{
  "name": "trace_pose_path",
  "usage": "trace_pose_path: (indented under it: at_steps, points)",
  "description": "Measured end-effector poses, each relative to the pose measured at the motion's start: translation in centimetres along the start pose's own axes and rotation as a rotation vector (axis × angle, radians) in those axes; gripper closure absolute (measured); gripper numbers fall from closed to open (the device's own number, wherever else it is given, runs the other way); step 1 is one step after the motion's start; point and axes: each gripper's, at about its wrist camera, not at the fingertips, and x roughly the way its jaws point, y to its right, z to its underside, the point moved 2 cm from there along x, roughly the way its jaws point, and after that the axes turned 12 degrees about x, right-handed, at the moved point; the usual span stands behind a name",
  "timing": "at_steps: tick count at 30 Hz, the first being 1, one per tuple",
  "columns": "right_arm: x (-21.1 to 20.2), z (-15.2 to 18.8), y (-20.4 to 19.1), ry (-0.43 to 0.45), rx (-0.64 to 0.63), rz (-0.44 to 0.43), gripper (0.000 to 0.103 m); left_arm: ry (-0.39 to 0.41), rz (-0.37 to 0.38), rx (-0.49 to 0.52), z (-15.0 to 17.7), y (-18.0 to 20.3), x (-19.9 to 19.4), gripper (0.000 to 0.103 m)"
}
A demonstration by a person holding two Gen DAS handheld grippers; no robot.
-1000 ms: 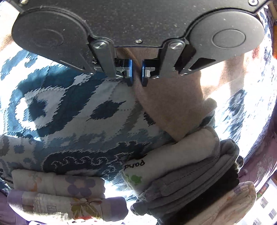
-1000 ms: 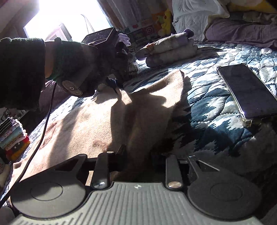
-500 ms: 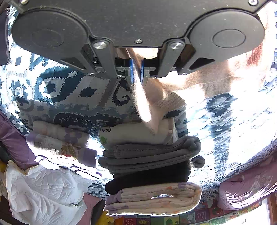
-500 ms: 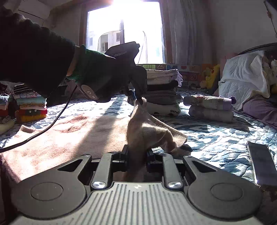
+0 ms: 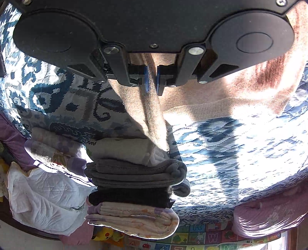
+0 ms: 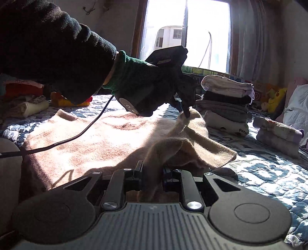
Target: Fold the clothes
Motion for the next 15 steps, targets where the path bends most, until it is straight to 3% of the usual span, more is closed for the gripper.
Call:
trace_pose_path:
  at_steps: [12,15]
  points:
    - [2.2,1.5,-1.0,-0.116,-0.001,-0.045,0.083,-0.013,0.006,-0.041,3.7,-1.9,2.3,0.096]
    - [2.3,1.5,-1.3,-0.129,0.0,-0.062,0.075,-0.021,-0.036,0.001,3.8,-1.3,2.1,0.09]
